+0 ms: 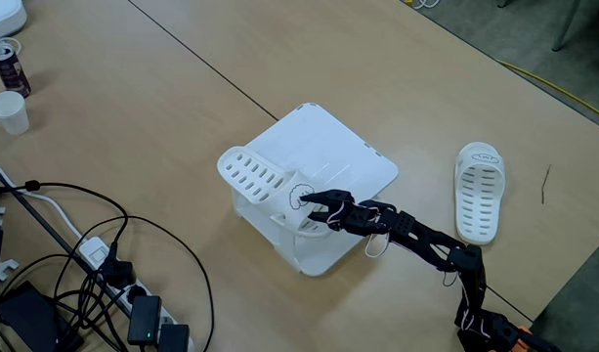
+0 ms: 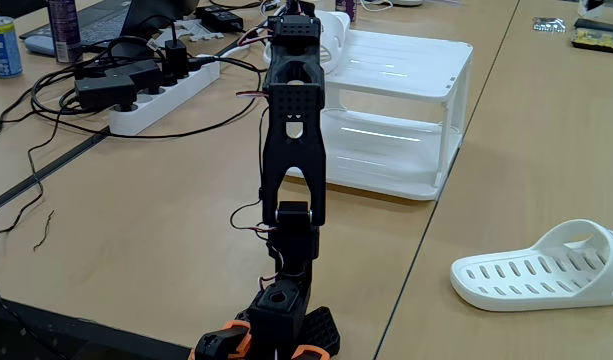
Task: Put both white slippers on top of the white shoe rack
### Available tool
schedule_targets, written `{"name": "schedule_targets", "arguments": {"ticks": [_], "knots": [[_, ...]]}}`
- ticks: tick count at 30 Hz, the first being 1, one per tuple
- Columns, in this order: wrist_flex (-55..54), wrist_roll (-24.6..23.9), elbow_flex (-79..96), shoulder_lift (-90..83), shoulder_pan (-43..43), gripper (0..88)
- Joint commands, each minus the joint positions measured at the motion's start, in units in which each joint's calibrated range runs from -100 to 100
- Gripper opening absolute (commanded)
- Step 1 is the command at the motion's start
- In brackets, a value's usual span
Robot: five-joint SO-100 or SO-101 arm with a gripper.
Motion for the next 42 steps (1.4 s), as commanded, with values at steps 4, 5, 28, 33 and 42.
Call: {"name": "schedule_targets", "arguments": {"ticks": [4, 5, 28, 33, 42], "knots": [[-0.87, 0.42, -3.57, -1.25, 0.32, 0.0], [-0.87, 0.42, -3.57, -1.34, 0.32, 0.8], [-0.87, 0.42, -4.56, -4.11, 6.49, 0.8], [-0.87, 0.42, -4.38, -6.72, 6.08, 0.8], [-0.79, 0.42, -3.93, -9.83, 2.95, 0.8]]}}
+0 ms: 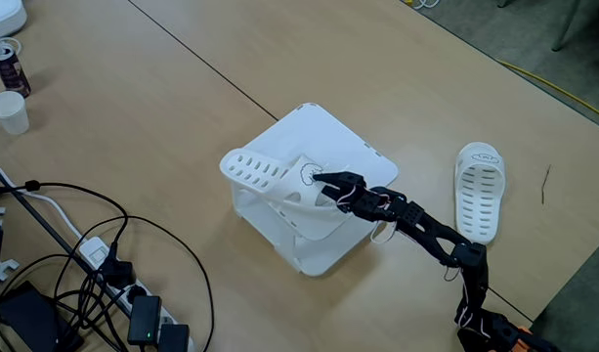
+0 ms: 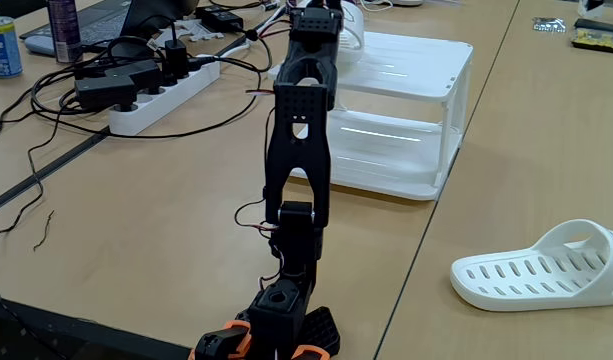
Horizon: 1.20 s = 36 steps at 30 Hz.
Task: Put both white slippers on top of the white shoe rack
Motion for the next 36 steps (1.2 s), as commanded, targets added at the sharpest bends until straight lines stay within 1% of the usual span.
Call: {"name": "schedule_targets", "arguments": {"ticks": [1, 13, 17, 23, 36], "knots": [[-0.36, 0.42, -2.40, -7.70, -1.87, 0.8], [-0.88, 0.42, -2.85, -10.64, -1.29, 0.8], [-8.81, 0.42, -1.59, -10.05, -0.06, 0.8], [-13.47, 0.42, 1.66, -10.14, 1.34, 0.8], [-13.65, 0.42, 10.77, -10.81, 3.89, 0.8]]}}
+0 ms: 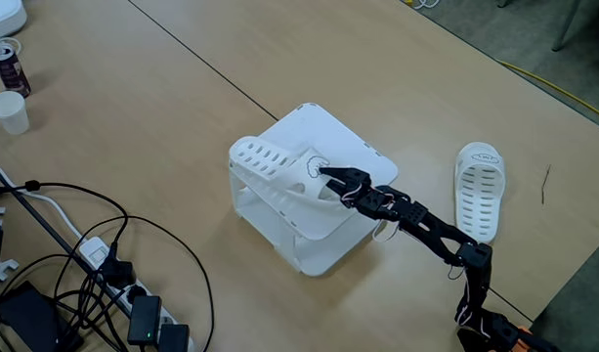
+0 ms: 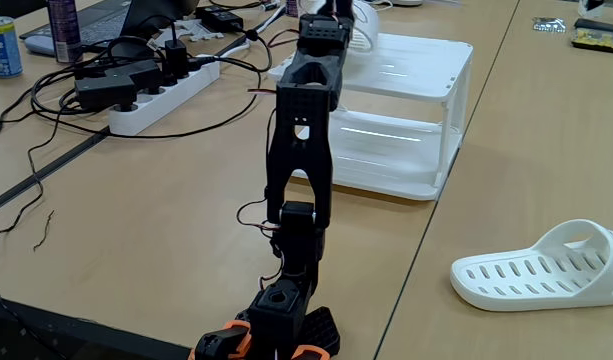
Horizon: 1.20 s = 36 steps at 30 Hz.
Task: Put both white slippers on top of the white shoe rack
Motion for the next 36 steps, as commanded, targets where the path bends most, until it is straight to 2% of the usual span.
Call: {"name": "schedule_targets", "arguments": {"ticks": [1, 10, 12, 15, 18, 36], "knots": [[-1.97, 0.42, -1.18, -7.35, 0.29, 0.8], [-1.80, 0.42, 1.71, -7.35, -0.37, 1.3], [-1.80, 0.42, 2.79, -7.35, -0.37, 4.9], [-1.80, 0.42, 3.69, -7.35, -0.37, 14.7], [-1.80, 0.42, 3.87, -7.35, -0.45, 19.3], [-1.89, 0.42, 3.24, -7.35, -6.20, 19.8]]}}
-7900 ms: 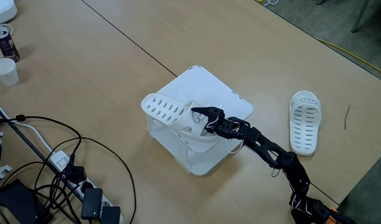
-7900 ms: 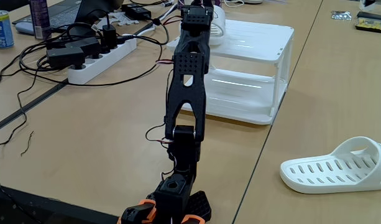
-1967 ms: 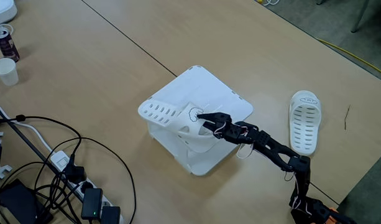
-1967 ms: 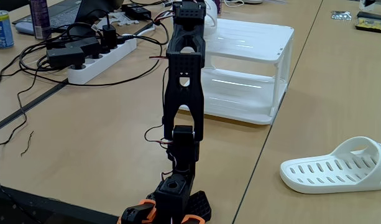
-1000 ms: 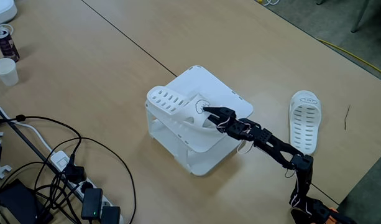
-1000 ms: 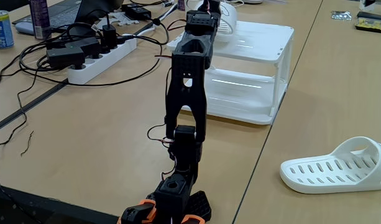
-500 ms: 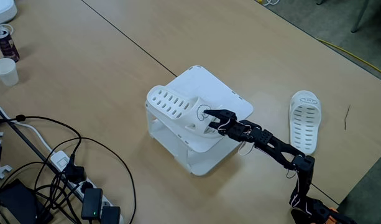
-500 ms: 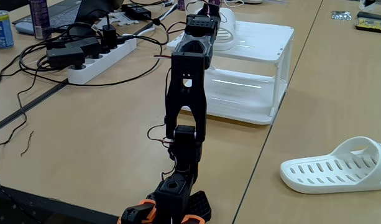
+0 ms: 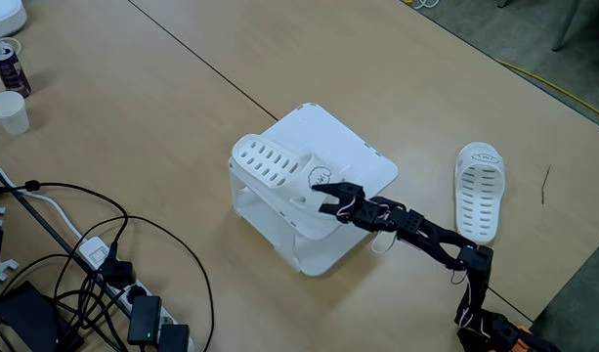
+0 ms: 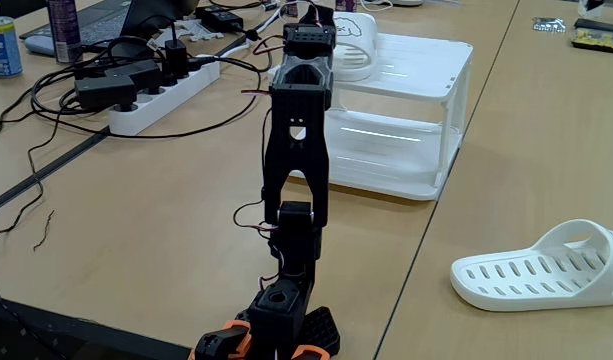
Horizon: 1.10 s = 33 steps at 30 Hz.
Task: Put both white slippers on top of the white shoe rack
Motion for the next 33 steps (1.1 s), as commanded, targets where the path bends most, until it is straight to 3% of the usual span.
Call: {"name": "schedule_targets", "arguments": {"ticks": [1, 19, 33], "knots": [[-1.80, 0.42, -1.79, -5.70, -1.58, 19.8], [-1.89, 0.42, -1.61, -6.37, -1.50, 19.9], [-1.89, 0.42, 12.28, -18.99, 1.95, 19.9]]}}
